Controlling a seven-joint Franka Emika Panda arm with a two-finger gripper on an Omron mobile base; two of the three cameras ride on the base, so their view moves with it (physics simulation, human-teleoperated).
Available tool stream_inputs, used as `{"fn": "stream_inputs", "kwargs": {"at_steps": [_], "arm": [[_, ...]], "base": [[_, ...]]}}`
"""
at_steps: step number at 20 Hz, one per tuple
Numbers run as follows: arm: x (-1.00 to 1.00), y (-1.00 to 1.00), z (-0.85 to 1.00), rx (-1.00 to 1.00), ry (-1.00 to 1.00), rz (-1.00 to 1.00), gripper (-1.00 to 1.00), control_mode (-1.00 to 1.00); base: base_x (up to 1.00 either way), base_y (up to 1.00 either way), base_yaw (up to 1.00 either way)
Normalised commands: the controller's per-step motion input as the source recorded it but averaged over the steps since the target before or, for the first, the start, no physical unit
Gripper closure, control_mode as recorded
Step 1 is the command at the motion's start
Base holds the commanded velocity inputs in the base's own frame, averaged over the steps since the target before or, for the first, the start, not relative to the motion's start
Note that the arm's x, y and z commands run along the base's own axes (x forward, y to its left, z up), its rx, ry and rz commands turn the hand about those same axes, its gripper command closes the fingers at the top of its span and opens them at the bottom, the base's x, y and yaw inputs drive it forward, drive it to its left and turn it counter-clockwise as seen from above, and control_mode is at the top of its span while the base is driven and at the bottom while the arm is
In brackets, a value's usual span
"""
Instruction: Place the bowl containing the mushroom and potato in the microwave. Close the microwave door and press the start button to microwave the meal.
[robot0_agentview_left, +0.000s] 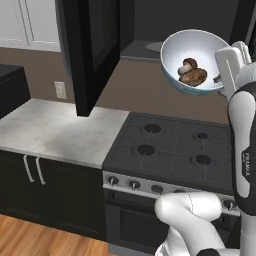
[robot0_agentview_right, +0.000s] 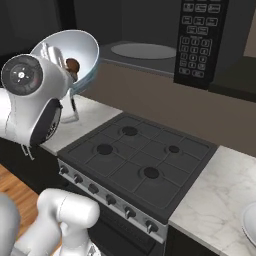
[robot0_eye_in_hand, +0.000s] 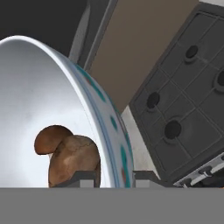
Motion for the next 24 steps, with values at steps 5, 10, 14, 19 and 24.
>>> {"fn": "stream_inputs", "kwargs": {"at_steps": [5,10,14,19,24], "arm": [[0.13,-0.08,0.33,0.00,0.01,-0.15,1.00,-1.00],[0.36,-0.34,0.19,0.00,0.01,-0.18,1.00,-1.00],[0.47,-0.06,0.14,0.00,0.00,-0.15,1.00,-1.00],[0.66,-0.05,0.00,0.07,0.00,-0.14,1.00,-1.00],[0.68,-0.14,0.05,0.16,0.00,-0.11,1.00,-1.00]], "base": [[0.00,0.00,0.00],[0.00,0.00,0.00],[0.00,0.00,0.00],[0.00,0.00,0.00],[0.00,0.00,0.00]]}}
